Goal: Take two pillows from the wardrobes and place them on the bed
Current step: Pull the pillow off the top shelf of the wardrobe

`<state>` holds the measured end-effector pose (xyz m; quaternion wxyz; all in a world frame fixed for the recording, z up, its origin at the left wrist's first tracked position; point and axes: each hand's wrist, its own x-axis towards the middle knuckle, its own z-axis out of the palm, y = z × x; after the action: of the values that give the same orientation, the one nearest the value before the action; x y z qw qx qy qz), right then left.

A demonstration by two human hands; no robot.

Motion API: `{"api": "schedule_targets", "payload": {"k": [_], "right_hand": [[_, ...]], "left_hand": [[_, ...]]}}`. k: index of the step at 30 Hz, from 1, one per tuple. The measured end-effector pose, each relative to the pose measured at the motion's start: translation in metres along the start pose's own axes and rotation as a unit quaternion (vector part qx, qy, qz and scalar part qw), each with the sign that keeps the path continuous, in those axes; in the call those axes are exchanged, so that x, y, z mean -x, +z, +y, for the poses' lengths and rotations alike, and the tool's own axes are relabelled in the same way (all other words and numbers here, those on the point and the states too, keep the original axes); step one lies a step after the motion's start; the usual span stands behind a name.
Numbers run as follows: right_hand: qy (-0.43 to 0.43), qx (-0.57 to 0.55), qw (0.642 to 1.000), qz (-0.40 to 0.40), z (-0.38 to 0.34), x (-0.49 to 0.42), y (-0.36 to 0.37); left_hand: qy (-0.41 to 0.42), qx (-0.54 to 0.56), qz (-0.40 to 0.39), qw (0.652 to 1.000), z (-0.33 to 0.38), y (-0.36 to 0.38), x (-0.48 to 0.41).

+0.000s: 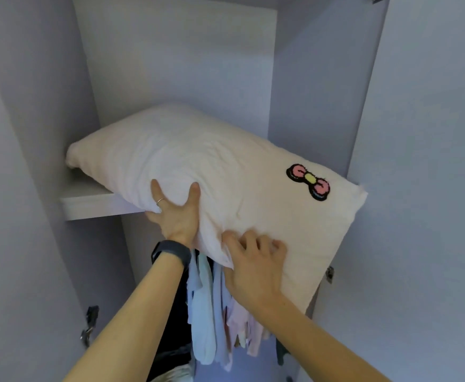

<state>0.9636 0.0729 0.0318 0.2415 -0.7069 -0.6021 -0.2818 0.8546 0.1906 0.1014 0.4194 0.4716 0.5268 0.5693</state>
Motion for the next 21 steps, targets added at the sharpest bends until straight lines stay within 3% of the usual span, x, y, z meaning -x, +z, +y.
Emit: {"api": "schedule_targets", "payload": {"k": [6,12,17,21], "right_hand": [[-0.056,-0.107,0.992,-0.025,0.025,-0.037,-0.011],[0.036,-0.15,0.986,-0.07,0.072,-0.158,-0.015],[0.052,-0.148,0.978,-0.139,0.091,-0.253,-0.005],[0.112,-0.193,0.949,-0.222,0.103,-0.287,0.011]], "left_hand": [[0.027,-0.082,-0.01,0.996,-0.006,-0.009,-0.017],[0.025,-0.098,0.038,0.994,-0.005,0.006,-0.007],[0.021,-0.075,0.074,0.994,-0.015,0.013,-0.008],[-0.001,-0.092,0.167,0.982,-0.005,0.028,-0.013]]}}
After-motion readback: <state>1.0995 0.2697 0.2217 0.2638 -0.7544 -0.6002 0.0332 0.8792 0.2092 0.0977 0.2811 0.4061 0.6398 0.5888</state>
